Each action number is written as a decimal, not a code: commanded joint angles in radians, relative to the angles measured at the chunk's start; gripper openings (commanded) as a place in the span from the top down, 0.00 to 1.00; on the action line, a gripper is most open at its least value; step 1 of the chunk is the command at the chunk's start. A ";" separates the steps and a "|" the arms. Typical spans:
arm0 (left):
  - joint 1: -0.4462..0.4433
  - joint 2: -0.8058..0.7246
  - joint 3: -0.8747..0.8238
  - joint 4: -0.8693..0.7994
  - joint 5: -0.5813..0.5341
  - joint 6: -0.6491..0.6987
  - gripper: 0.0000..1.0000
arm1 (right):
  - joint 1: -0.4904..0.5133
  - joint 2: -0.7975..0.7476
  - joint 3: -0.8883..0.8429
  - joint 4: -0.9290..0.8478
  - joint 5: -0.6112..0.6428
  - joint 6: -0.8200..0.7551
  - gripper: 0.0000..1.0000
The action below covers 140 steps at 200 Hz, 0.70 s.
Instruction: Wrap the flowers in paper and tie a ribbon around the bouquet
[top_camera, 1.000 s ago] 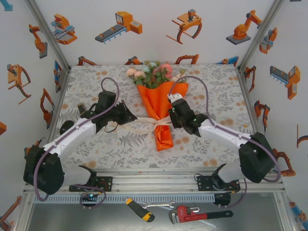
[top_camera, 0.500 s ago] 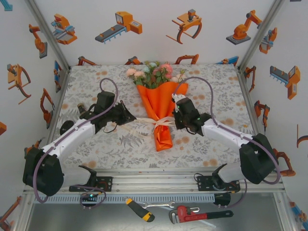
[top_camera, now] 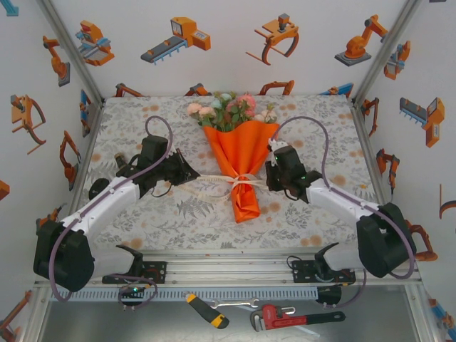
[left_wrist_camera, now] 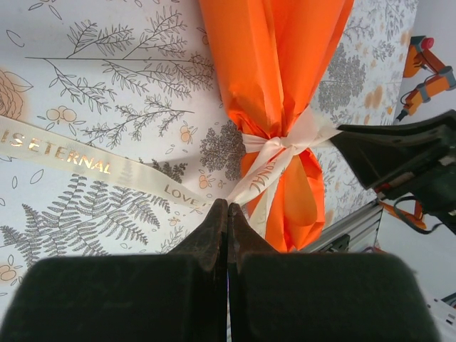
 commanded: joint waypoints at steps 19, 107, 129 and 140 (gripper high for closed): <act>0.018 -0.044 -0.011 -0.032 -0.006 0.014 1.00 | -0.080 0.009 -0.047 0.028 0.024 0.061 0.58; 0.020 -0.036 -0.028 -0.004 0.027 0.013 1.00 | -0.109 -0.072 -0.093 0.228 -0.326 0.112 1.00; -0.009 0.001 -0.043 0.071 0.082 0.004 1.00 | -0.091 -0.099 -0.052 0.238 -0.448 0.076 1.00; -0.042 0.022 -0.041 0.108 0.082 -0.003 1.00 | -0.069 -0.091 -0.039 0.264 -0.521 0.068 1.00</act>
